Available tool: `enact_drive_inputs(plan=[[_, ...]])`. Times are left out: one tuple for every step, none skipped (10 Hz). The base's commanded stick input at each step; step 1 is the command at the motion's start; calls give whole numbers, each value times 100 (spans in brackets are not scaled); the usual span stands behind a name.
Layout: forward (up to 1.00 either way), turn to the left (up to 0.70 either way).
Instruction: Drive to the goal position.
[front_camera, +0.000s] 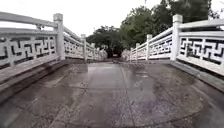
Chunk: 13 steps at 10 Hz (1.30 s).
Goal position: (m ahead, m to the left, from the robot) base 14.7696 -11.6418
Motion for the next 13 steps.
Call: enact_drive_inputs(plan=[[3, 1], [3, 1], [3, 1], [3, 1], [3, 1], [3, 1], [3, 1], [3, 1], [3, 1], [3, 1], [3, 1], [3, 1], [3, 1]])
